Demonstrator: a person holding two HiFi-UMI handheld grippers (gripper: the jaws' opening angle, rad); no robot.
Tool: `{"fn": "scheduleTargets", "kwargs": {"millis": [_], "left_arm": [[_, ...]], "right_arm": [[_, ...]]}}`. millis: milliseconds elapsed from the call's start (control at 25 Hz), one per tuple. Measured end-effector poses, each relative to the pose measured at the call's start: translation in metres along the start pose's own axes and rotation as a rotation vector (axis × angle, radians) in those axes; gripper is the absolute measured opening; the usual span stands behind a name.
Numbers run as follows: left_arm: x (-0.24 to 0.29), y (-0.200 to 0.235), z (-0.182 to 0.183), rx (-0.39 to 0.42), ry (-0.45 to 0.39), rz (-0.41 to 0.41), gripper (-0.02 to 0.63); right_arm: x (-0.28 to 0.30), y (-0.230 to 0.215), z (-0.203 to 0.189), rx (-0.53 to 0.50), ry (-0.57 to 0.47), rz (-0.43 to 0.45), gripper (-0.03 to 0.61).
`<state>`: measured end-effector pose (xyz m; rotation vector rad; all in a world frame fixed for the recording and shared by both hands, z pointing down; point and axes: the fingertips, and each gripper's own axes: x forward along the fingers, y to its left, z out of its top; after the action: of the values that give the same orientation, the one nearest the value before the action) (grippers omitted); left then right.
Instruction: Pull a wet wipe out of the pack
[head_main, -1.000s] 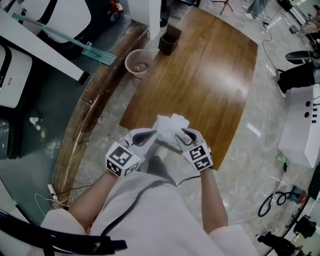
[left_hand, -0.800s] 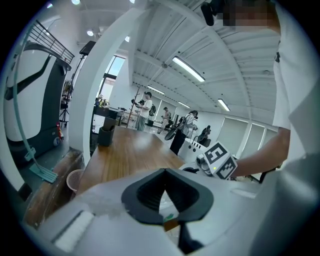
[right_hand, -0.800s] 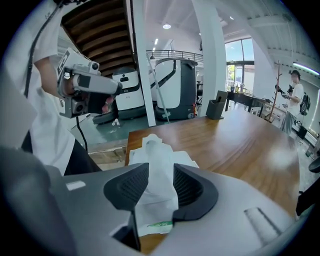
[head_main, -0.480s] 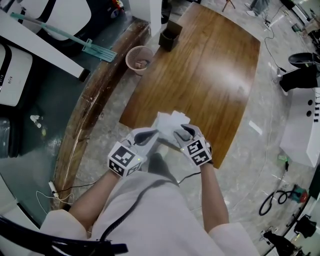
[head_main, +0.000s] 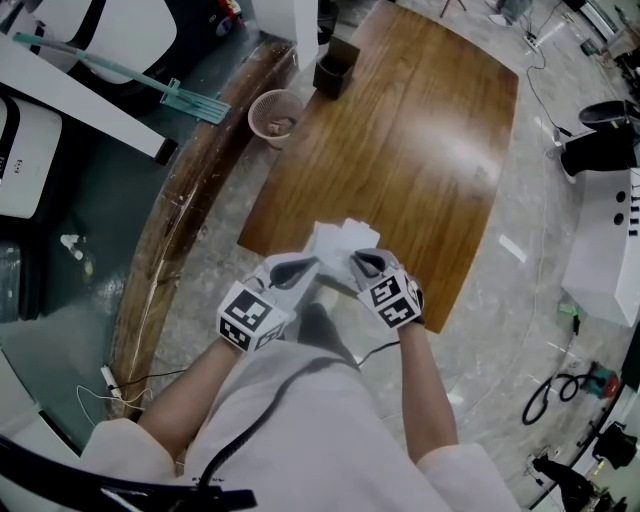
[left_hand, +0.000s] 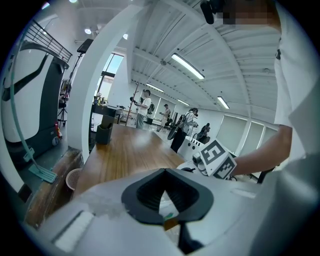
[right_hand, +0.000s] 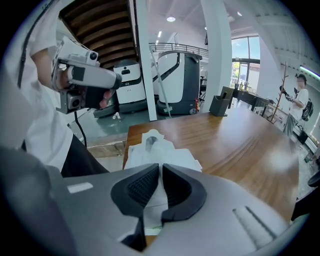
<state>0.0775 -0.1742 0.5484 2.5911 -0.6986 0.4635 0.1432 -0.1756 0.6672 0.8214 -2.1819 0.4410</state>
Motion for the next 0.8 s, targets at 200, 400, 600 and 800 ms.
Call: {"fn": "scheduleTargets", "kwargs": {"millis": [200,400,600,800], "left_arm": [[-0.002,0.003,-0.001,0.001,0.003,-0.010,0.006],[-0.002,0.003,0.004,0.014,-0.001,-0.030,0.006],[-0.004,0.003,0.007,0.025,-0.003,-0.048,0.005],[-0.007,0.003,0.008,0.032,-0.002,-0.065,0.005]], "right_arm": [[-0.004,0.000,0.006,0.006,-0.018,-0.015,0.021],[-0.012,0.000,0.014,0.032,-0.049,-0.036,0.020],[-0.020,-0.001,0.024,0.054,-0.081,-0.061,0.020],[-0.026,-0.002,0.027,0.074,-0.098,-0.092,0.020]]}}
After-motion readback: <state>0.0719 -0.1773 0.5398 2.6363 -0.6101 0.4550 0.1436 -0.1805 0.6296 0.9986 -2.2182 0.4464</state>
